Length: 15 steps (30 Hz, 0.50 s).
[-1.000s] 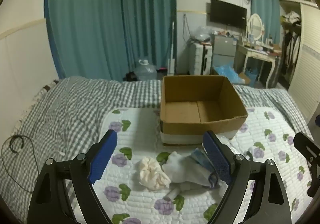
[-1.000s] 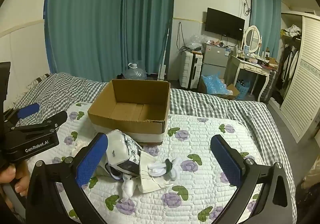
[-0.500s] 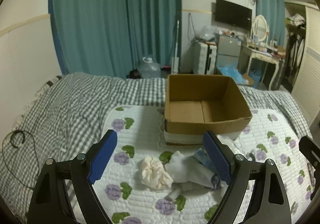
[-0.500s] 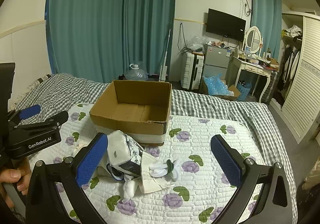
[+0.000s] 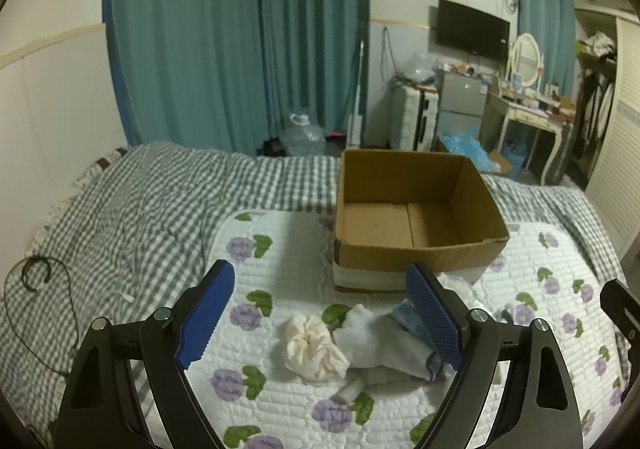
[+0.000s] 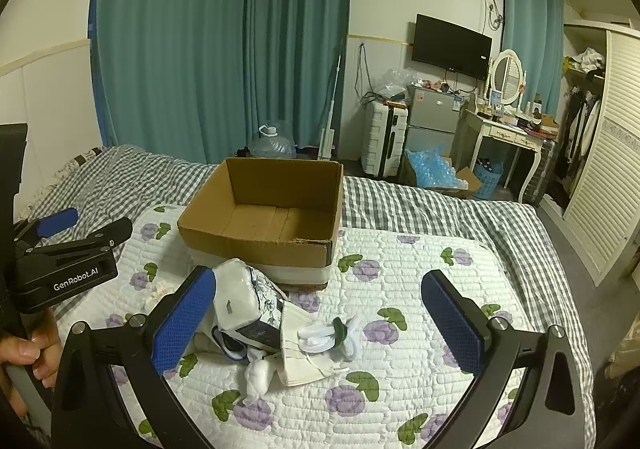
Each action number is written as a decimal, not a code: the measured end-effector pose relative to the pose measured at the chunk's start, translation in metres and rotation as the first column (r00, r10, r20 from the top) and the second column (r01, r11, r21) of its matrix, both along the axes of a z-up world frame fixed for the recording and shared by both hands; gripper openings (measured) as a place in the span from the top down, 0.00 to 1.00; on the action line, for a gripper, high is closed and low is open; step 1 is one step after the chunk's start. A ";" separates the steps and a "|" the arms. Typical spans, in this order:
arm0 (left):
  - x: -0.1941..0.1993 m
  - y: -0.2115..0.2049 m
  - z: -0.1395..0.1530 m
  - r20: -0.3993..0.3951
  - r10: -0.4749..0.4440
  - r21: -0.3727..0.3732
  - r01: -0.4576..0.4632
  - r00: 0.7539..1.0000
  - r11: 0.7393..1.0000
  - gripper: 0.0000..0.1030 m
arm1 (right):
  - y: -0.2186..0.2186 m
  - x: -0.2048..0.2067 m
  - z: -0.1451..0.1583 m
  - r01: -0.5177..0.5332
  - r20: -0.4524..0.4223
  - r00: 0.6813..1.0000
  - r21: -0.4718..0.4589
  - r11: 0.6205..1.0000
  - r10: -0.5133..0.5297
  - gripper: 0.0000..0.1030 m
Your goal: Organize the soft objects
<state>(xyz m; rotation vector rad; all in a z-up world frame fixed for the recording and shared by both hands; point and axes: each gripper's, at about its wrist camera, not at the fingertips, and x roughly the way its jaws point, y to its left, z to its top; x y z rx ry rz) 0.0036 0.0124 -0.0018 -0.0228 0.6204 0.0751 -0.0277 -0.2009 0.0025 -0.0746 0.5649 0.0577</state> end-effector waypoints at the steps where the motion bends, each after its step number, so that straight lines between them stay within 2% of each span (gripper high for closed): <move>1: 0.000 0.000 0.000 0.000 0.001 0.001 -0.001 1.000 1.000 0.14 | -0.001 0.000 0.000 -0.002 0.000 1.000 0.001 1.000 0.002 0.00; 15: 0.001 0.000 0.000 0.000 -0.006 0.008 0.006 1.000 1.000 0.14 | 0.000 -0.002 0.002 -0.029 0.008 1.000 0.018 0.999 0.028 0.00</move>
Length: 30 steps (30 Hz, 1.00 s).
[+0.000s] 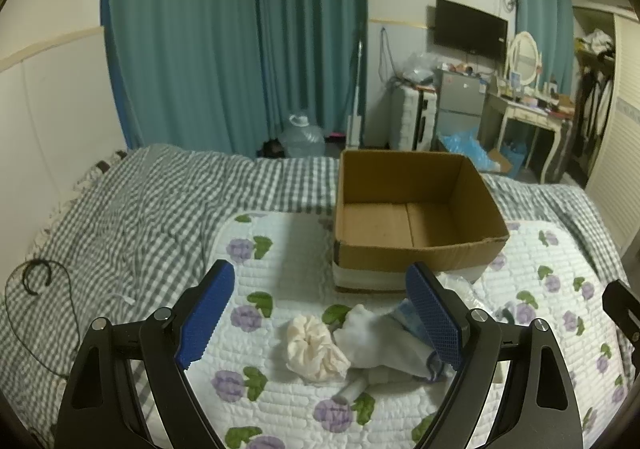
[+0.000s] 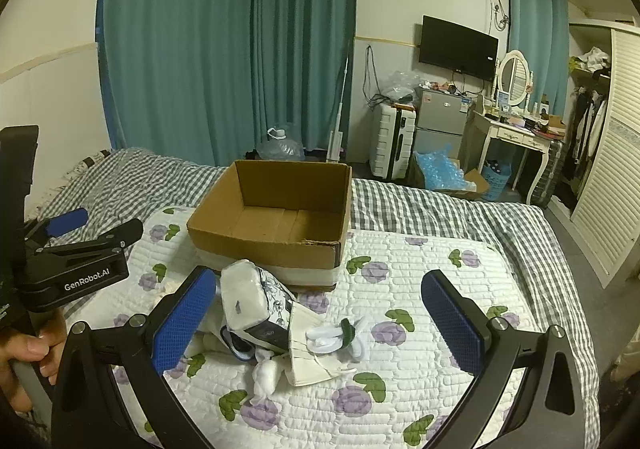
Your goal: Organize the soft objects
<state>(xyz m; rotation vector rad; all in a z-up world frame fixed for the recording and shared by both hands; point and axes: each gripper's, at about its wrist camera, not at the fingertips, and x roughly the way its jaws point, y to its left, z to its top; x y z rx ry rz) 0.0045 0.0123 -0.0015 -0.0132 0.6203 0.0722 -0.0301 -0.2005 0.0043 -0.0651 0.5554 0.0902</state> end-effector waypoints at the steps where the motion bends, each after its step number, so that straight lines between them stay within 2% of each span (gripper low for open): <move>1: 0.000 0.000 0.000 0.001 -0.002 0.001 0.002 1.000 1.000 0.14 | 0.000 0.000 0.000 -0.003 0.000 1.000 0.001 1.000 0.003 0.00; 30: -0.003 -0.001 0.002 0.021 -0.004 0.001 0.004 1.000 1.000 0.14 | 0.002 -0.003 0.001 -0.041 0.010 0.999 0.019 0.999 0.041 0.00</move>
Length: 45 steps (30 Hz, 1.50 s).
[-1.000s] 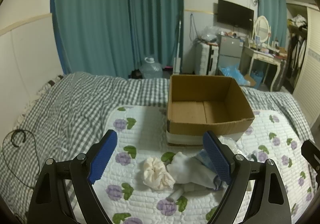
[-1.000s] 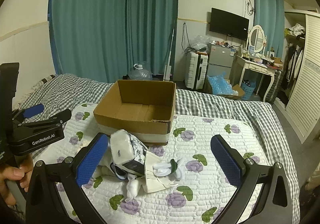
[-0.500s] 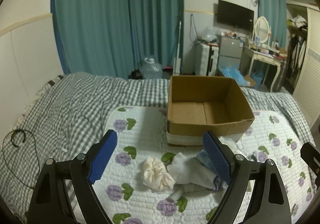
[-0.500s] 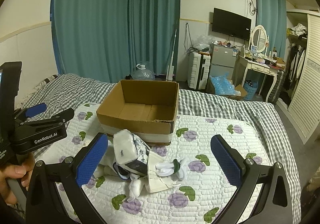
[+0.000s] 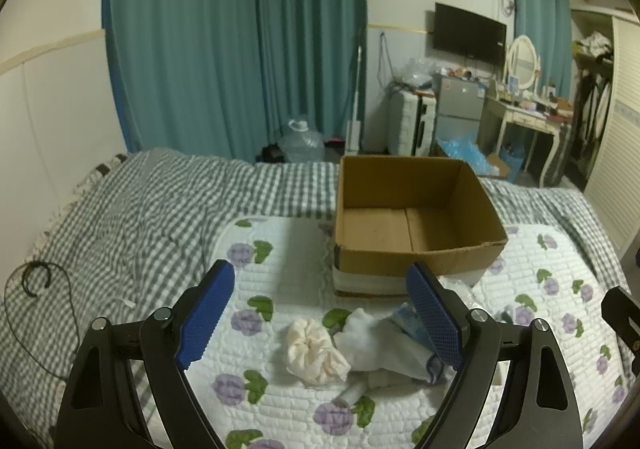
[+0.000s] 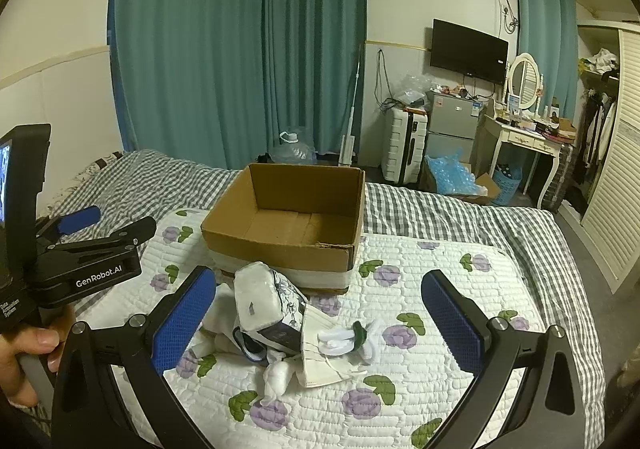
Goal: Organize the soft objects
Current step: 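Grasp the cream lace scrunchie with the left tool while the right tool grasps the white cable device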
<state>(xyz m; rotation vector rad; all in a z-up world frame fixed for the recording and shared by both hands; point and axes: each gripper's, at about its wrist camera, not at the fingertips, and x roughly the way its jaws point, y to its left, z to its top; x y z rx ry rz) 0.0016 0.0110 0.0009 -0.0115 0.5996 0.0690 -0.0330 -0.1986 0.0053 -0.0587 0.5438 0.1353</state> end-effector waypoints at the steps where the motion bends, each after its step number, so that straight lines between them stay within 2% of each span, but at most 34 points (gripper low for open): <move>1: 0.000 0.000 0.000 0.001 0.000 -0.001 0.000 1.000 1.000 0.14 | 0.000 0.000 0.000 -0.001 -0.001 1.000 0.002 1.000 0.001 0.00; 9: 0.004 0.001 -0.005 0.001 -0.045 -0.002 0.045 0.999 0.999 0.14 | -0.003 0.004 -0.006 0.002 -0.005 1.000 -0.009 1.000 -0.002 0.00; 15: 0.018 0.013 -0.019 -0.027 -0.036 0.013 0.036 0.999 0.999 0.14 | -0.008 0.019 -0.024 -0.001 -0.055 0.998 0.004 1.000 0.002 0.00; 23: 0.037 0.018 -0.068 -0.163 -0.040 0.046 0.048 0.986 0.998 0.14 | -0.012 0.042 -0.054 -0.013 -0.125 0.992 -0.010 1.000 0.012 0.00; 29: 0.045 0.023 -0.113 -0.288 -0.061 0.033 0.074 0.956 0.997 0.15 | -0.012 0.053 -0.088 -0.048 -0.224 0.974 -0.020 0.999 0.042 0.00; 33: 0.040 0.024 -0.134 -0.319 -0.063 0.062 0.087 0.946 0.994 0.15 | -0.016 0.059 -0.103 -0.038 -0.265 0.964 -0.049 0.998 0.024 0.00; 36: 0.042 0.029 -0.146 -0.354 -0.055 0.047 0.076 0.934 0.996 0.15 | -0.018 0.066 -0.119 -0.046 -0.315 0.948 -0.032 0.998 0.033 0.00; 40: 0.047 0.031 -0.157 -0.388 -0.055 0.024 0.069 0.920 0.997 0.15 | -0.008 0.067 -0.136 -0.093 -0.349 0.935 -0.076 0.993 0.061 0.00; 43: 0.047 0.025 -0.162 -0.380 -0.065 0.037 0.085 0.923 0.996 0.15 | -0.004 0.066 -0.144 -0.109 -0.361 0.930 -0.099 0.989 0.067 0.00; 45: 0.044 0.018 -0.165 -0.358 -0.064 0.077 0.097 0.931 0.992 0.15 | -0.005 0.066 -0.148 -0.110 -0.376 0.924 -0.095 0.989 0.067 0.06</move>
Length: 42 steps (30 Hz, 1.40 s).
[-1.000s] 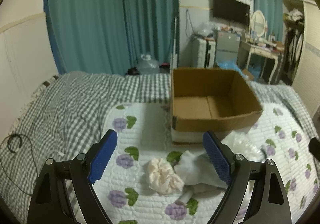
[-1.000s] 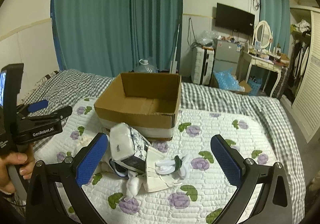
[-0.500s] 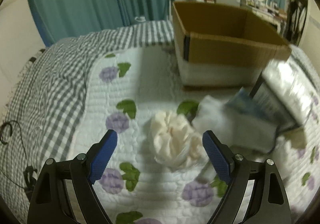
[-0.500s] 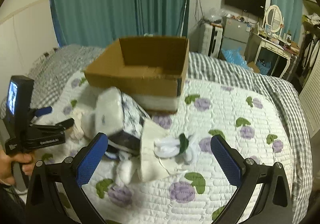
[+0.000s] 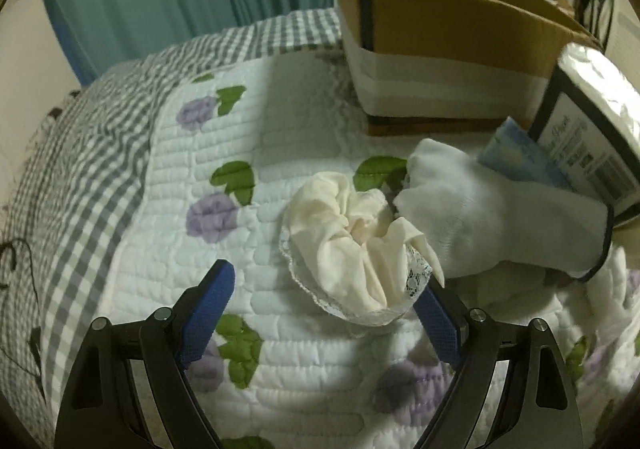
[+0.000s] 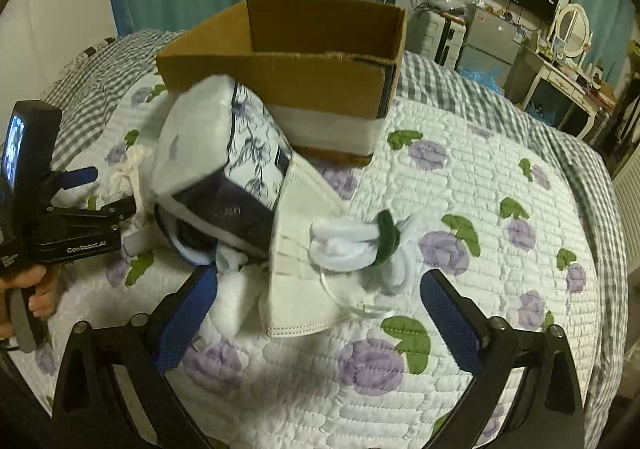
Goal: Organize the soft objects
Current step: 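Grasp the cream lace scrunchie with the left tool while the right tool grasps the white cable device, then carry the scrunchie and cable device with both tools over the cardboard box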
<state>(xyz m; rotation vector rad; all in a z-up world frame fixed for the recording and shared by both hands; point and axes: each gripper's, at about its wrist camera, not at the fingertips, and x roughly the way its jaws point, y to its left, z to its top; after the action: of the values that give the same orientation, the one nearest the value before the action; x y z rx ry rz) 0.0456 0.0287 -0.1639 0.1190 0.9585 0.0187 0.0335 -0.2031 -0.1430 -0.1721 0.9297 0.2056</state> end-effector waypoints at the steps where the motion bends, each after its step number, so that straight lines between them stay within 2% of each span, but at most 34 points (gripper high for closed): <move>1: -0.001 -0.002 -0.001 0.010 -0.006 0.006 0.006 1.000 1.000 0.15 | 0.000 0.000 -0.002 0.003 -0.004 1.000 -0.002 1.000 -0.003 0.08; 4: 0.000 -0.002 -0.004 0.033 -0.004 0.007 0.004 0.999 1.000 0.16 | 0.000 0.001 -0.006 0.012 -0.030 0.999 0.001 1.000 -0.012 0.17; 5: 0.002 -0.001 -0.004 0.040 -0.002 0.007 0.002 0.999 1.000 0.25 | 0.000 0.002 -0.007 0.010 -0.038 0.999 0.008 1.000 -0.009 0.24; 6: 0.004 0.000 -0.004 0.048 0.000 0.005 0.000 0.999 1.000 0.39 | 0.001 0.002 -0.009 0.007 -0.049 0.999 0.010 1.000 -0.007 0.29; 7: 0.005 0.001 -0.005 0.054 -0.001 0.002 0.001 0.999 1.000 0.46 | 0.002 0.001 -0.011 0.006 -0.055 0.998 0.008 1.000 -0.005 0.33; 9: 0.011 0.002 -0.007 0.045 -0.020 -0.017 0.021 0.999 1.000 0.72 | 0.003 -0.001 -0.013 0.003 -0.061 0.998 0.001 1.000 -0.003 0.54; 11: 0.014 0.000 -0.008 0.020 -0.050 -0.049 0.051 0.999 0.997 0.84 | -0.001 -0.002 -0.016 0.009 -0.080 0.997 0.019 1.000 -0.007 0.70; 12: 0.014 -0.001 -0.007 0.017 -0.058 -0.066 0.059 0.998 0.996 0.85 | -0.003 -0.003 -0.017 0.010 -0.097 0.995 0.047 0.999 -0.005 0.80; 14: 0.012 -0.004 -0.004 0.015 -0.076 -0.082 0.077 0.997 0.994 0.87 | -0.006 -0.004 -0.018 0.016 -0.115 0.993 0.085 0.996 -0.007 0.91; 20: 0.002 0.003 0.011 0.030 -0.060 -0.111 0.063 0.998 0.992 0.88 | -0.003 -0.018 0.008 -0.006 -0.046 0.999 0.087 0.996 0.010 0.96; 28: -0.020 0.013 0.056 0.130 -0.048 -0.143 0.067 0.990 0.987 0.88 | 0.003 -0.041 0.046 -0.029 0.052 0.998 0.105 0.994 0.023 0.96; 37: -0.034 0.026 0.101 0.238 -0.044 -0.146 0.081 0.970 0.986 0.88 | 0.008 -0.060 0.089 -0.065 0.173 0.984 0.116 0.991 0.045 0.96; 42: -0.040 0.031 0.124 0.285 -0.033 -0.148 0.078 0.958 0.986 0.88 | 0.007 -0.064 0.110 -0.050 0.248 0.969 0.114 0.992 0.020 0.96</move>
<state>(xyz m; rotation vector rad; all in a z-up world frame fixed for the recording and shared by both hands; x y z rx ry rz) 0.0051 0.0598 -0.0394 -0.0043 0.6682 -0.0909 -0.0303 -0.1962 -0.0331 -0.1006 0.6649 0.2655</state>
